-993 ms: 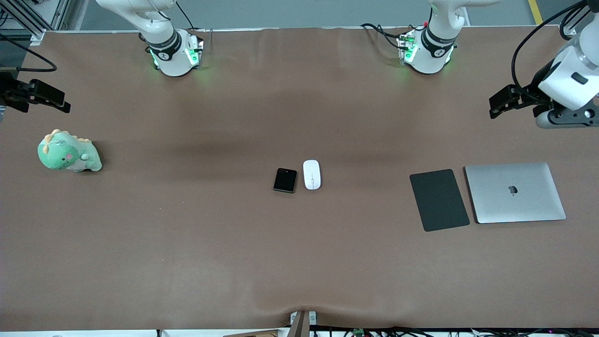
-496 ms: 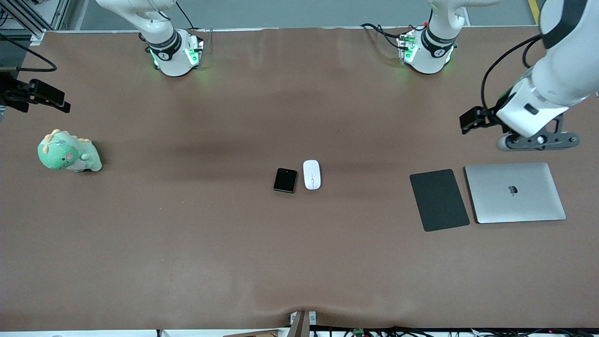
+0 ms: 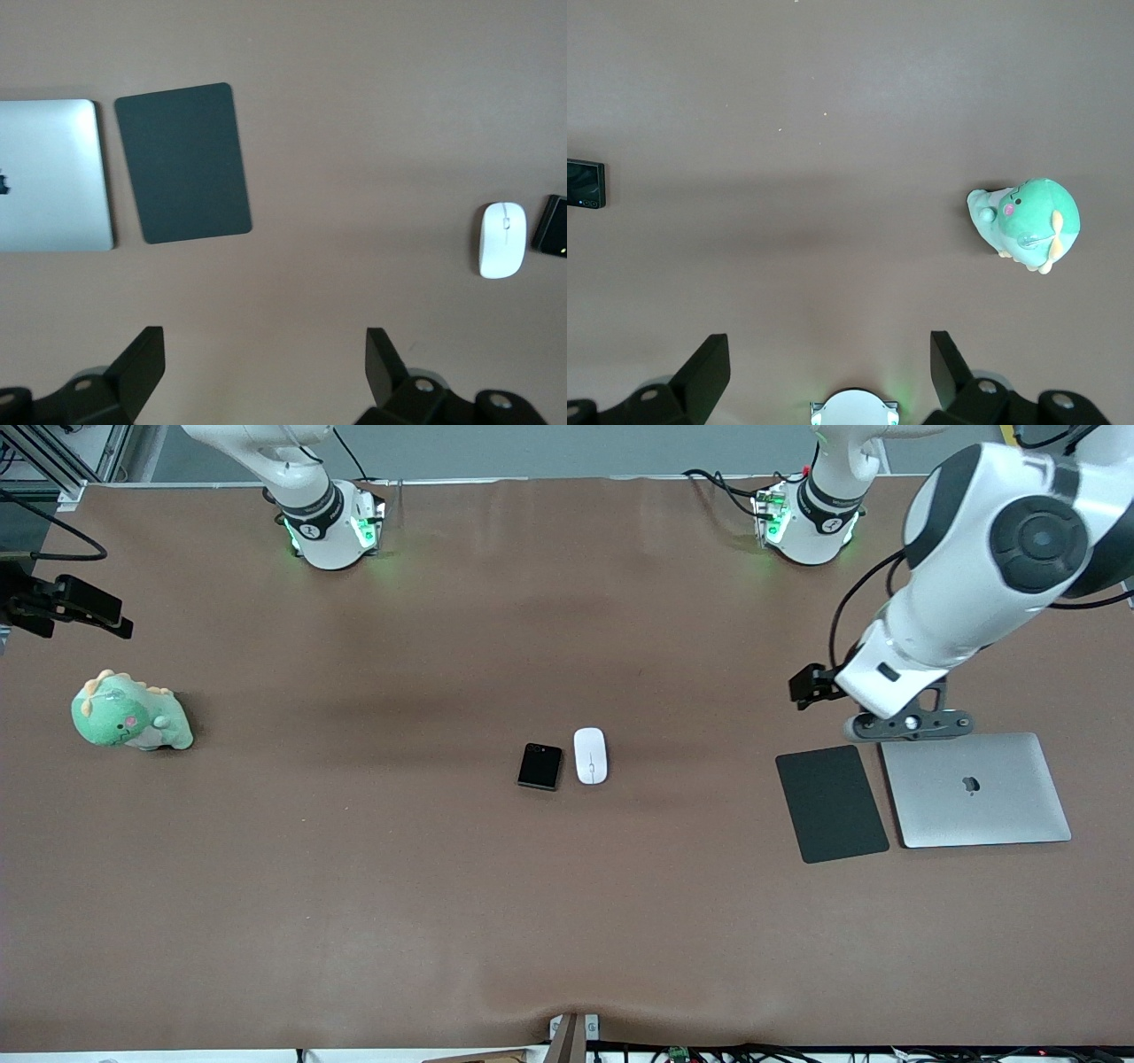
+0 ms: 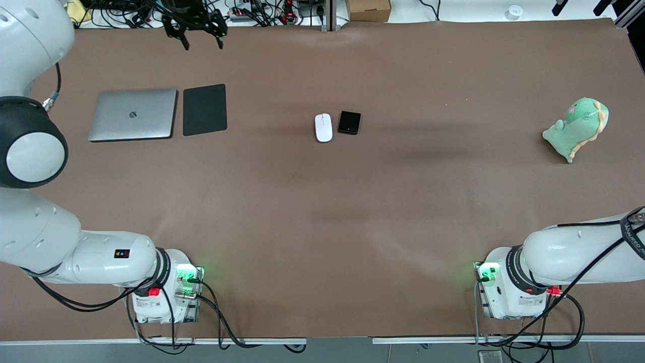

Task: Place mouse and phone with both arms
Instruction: 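Reach the left gripper toward the white mouse while the right gripper moves out, then grasp the white mouse with the left gripper while the right gripper reaches the phone, then lift the mouse with the left gripper while the right gripper grasps the phone, then carry the mouse with the left gripper onto the dark mouse pad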

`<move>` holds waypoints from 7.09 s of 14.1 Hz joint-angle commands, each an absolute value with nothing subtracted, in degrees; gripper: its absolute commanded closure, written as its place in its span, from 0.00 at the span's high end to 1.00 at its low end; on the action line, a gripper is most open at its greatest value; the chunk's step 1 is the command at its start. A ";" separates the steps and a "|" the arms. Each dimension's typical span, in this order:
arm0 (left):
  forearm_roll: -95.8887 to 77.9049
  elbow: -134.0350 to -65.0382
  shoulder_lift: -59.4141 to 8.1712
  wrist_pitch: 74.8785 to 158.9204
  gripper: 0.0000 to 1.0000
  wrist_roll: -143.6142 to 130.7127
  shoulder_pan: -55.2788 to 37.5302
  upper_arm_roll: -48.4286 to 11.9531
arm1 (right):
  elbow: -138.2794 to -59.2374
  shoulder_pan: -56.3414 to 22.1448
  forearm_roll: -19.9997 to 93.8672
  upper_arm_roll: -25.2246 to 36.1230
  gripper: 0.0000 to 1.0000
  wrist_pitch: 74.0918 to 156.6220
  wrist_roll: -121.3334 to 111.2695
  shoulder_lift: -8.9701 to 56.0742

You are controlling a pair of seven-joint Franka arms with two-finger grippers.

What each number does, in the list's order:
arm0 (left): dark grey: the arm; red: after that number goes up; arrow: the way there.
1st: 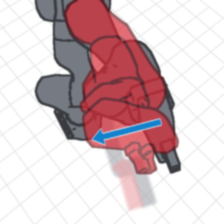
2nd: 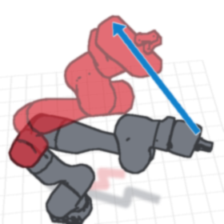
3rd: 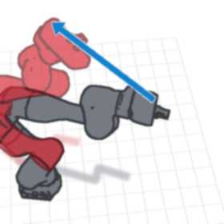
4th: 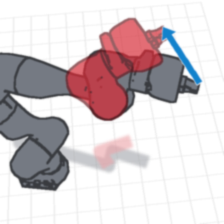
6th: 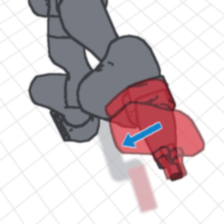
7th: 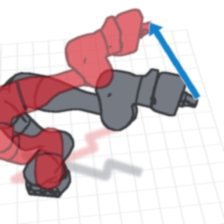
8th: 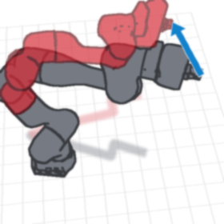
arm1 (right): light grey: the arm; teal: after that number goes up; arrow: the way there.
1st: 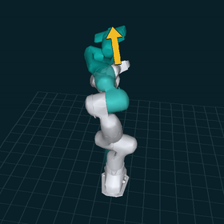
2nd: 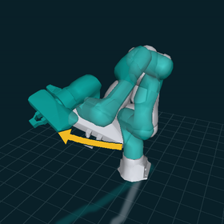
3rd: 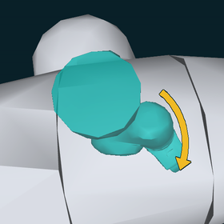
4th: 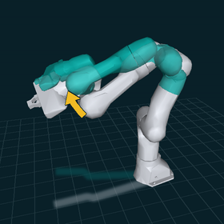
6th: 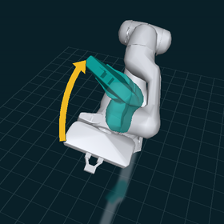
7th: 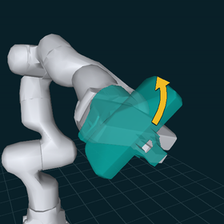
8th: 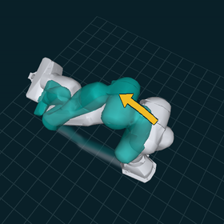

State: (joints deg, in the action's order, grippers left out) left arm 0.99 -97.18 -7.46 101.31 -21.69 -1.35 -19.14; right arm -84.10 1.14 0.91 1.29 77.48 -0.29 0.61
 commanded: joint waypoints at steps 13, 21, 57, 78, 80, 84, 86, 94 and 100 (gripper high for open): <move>9.93 -103.36 -20.29 122.86 1.00 -47.55 -14.32 -23.47 | -83.32 2.99 15.10 0.62 1.00 87.26 0.26 6.76; 10.19 -99.85 -28.73 129.89 1.00 -50.44 -19.59 -23.20 | -83.32 -5.26 16.26 0.18 1.00 99.82 0.26 17.91; 21.09 -87.63 -48.69 136.67 0.63 -65.04 -30.67 -17.67 | -81.47 -28.91 5.83 0.53 1.00 119.09 22.41 39.11; 20.83 -92.80 -34.20 128.67 0.51 -54.24 -17.16 -19.85 | -78.49 -37.44 3.34 0.70 1.00 124.63 40.68 47.28; 20.83 -93.95 -32.61 127.62 0.50 -53.18 -13.99 -21.09 | -77.35 -38.14 1.94 0.70 1.00 124.63 41.31 48.25; 20.83 -95.00 -30.50 123.05 0.50 -45.53 -9.85 -21.44 | -77.43 -38.94 1.14 0.70 1.00 126.38 41.40 49.48; 20.83 -96.15 -29.45 123.05 0.51 -43.08 -7.57 -21.79 | -77.43 -38.94 1.49 0.62 1.00 126.56 41.48 50.09; 20.92 -101.68 -28.48 123.66 0.51 -34.81 9.13 -28.47 | -77.52 -39.99 1.67 0.62 1.00 128.06 45.18 50.80; 21.27 -104.49 -28.65 124.98 0.51 -34.02 13.97 -28.48 | -77.96 -39.90 1.05 0.70 1.00 129.46 45.00 50.89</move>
State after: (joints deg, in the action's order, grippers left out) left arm 20.22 -101.65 -30.44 123.65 -34.69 12.03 -27.54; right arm -79.06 -39.58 2.29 0.36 129.19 43.65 50.05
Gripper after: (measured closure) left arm 0.374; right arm 0.000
